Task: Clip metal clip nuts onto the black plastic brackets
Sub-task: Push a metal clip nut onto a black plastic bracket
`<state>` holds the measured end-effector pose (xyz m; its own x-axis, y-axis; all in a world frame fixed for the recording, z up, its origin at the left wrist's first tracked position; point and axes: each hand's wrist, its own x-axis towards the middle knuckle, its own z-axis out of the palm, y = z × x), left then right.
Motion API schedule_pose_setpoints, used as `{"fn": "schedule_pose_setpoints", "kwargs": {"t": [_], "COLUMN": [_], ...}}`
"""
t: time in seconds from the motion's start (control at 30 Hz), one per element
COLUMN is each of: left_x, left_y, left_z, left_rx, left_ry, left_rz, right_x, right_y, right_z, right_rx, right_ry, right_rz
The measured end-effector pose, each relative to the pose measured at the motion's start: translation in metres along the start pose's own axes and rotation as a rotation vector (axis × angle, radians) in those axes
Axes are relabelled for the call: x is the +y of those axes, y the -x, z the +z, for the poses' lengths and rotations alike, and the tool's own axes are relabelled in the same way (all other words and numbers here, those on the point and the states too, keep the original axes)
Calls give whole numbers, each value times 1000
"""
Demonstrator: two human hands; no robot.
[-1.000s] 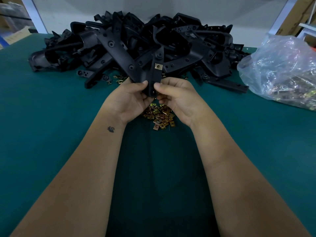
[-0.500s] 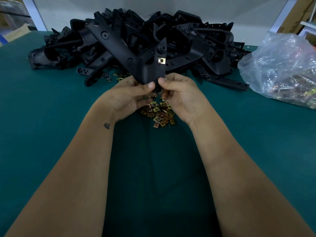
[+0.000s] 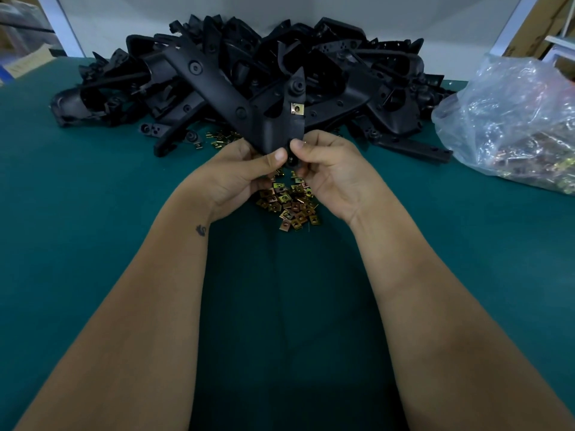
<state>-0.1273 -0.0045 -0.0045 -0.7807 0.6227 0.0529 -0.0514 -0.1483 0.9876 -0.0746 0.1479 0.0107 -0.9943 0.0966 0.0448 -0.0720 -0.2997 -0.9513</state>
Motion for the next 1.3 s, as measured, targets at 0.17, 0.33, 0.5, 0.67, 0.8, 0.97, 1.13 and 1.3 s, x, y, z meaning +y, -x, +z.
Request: {"fn": "schedule_pose_setpoints", "kwargs": {"t": [0.17,0.33,0.5,0.67,0.8,0.97,1.13,1.3], "left_x": [-1,-4,-6,-9,-9,-8,-7,-6], "left_y": [-1,-4,-8,-10,-10,-9,-9,-8], "left_z": [2,4,2,6,8,10,10,11], "left_rx": [39,101,141,151,145,156,158,172], "left_ry": [-8,224,403,293,275,270,295,354], "left_rz": [15,7,10,-14,-5,-10,-3,11], "right_x": [3,7,13,21,21,18,18,19], "right_y": [-1,-3,-1,0,1,2,3,2], "right_z": [4,14,26,22,21,24,26,28], "right_rx": [62,175,273,383,419,409,413,478], "right_ry": [-37,44,372,735,915,974,943,878], "right_rz": [-14,-65,-264,-343,-395,-417,-427,-441]}}
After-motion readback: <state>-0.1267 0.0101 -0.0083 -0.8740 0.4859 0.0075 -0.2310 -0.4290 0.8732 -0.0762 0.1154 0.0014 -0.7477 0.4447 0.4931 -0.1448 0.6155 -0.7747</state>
